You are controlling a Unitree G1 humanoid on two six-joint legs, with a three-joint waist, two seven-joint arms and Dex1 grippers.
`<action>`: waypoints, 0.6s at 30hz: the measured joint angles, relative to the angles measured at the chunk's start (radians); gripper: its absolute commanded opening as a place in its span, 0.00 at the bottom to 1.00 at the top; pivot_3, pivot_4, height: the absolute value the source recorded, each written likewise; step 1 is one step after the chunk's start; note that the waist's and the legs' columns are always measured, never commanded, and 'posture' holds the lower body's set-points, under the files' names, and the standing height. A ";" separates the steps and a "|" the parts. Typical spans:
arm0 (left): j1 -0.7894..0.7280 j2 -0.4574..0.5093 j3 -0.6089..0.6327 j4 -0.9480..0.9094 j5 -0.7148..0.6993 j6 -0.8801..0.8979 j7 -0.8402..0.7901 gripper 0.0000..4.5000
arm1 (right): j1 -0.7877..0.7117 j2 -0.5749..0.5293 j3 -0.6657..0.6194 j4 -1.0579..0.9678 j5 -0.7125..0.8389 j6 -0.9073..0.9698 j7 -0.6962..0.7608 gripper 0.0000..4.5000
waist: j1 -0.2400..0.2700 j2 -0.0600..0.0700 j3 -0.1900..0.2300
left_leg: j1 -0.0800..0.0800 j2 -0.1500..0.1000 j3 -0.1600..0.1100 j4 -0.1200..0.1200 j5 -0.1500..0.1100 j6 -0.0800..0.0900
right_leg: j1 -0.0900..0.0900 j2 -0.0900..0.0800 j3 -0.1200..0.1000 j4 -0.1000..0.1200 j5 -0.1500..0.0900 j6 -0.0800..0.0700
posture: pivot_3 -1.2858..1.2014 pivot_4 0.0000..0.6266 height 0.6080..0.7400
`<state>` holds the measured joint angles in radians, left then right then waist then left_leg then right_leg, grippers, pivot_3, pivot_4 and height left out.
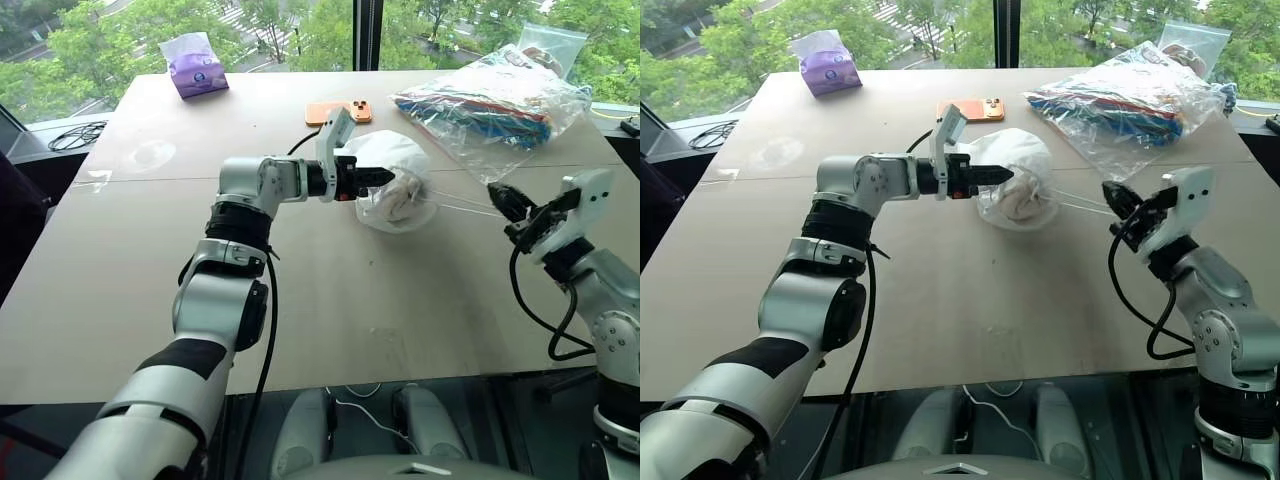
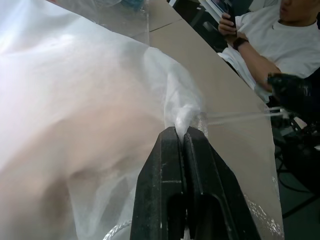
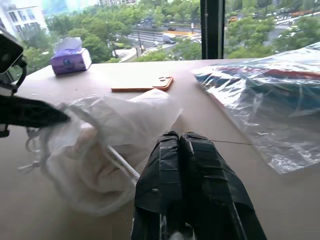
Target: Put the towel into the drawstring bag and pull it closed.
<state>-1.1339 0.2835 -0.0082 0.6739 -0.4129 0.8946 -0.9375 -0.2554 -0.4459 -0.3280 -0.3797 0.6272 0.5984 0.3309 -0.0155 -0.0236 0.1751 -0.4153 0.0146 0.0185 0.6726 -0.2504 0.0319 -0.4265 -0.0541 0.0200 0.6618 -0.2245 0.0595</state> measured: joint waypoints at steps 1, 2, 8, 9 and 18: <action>0.014 0.004 0.000 -0.002 0.000 -0.017 -0.008 0.20 | -0.004 0.001 -0.012 0.009 -0.001 -0.003 -0.013 0.00 | 0.001 0.000 0.000 | 0.000 0.000 0.000 0.000 0.000 0.000 | 0.000 0.000 0.000 0.000 0.000 0.000 | 0.52 0.24 1.00; 0.030 0.011 0.000 -0.008 0.001 -0.033 -0.018 0.28 | -0.004 0.002 -0.017 0.013 0.000 -0.003 -0.018 0.00 | 0.001 0.000 0.000 | 0.000 0.000 0.000 0.000 0.000 0.000 | 0.000 0.000 -0.001 0.000 0.000 0.000 | 0.52 0.24 1.00; 0.080 0.039 0.052 -0.148 -0.047 -0.091 -0.052 0.62 | -0.003 0.023 -0.001 0.022 0.000 -0.003 -0.026 0.00 | 0.001 0.000 0.000 | -0.001 0.000 0.000 0.000 0.000 0.000 | 0.000 0.000 0.000 -0.001 0.000 0.000 | 0.52 0.24 1.00; 0.087 0.055 0.074 -0.186 -0.081 -0.076 -0.075 0.62 | -0.001 0.024 0.001 0.023 0.000 -0.003 -0.028 0.00 | -0.001 0.000 0.000 | -0.001 0.000 0.000 0.000 0.000 0.000 | 0.000 0.000 0.000 -0.001 0.000 0.000 | 0.52 0.24 1.00; 0.274 0.208 0.084 -0.397 -0.085 -0.055 -0.058 0.62 | 0.008 0.044 0.001 0.024 0.000 -0.003 -0.055 0.00 | 0.005 0.002 -0.001 | 0.000 0.001 0.000 0.001 0.000 0.000 | 0.000 0.000 0.000 0.000 0.000 0.000 | 0.52 0.24 1.00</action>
<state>-0.8601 0.4911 0.0762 0.2768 -0.4981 0.8393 -0.9955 -0.2471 -0.4016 -0.3265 -0.3556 0.6269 0.5956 0.2759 -0.0109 -0.0217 0.1739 -0.4156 0.0152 0.0183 0.6731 -0.2504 0.0319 -0.4264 -0.0542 0.0197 0.6621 -0.2244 0.0593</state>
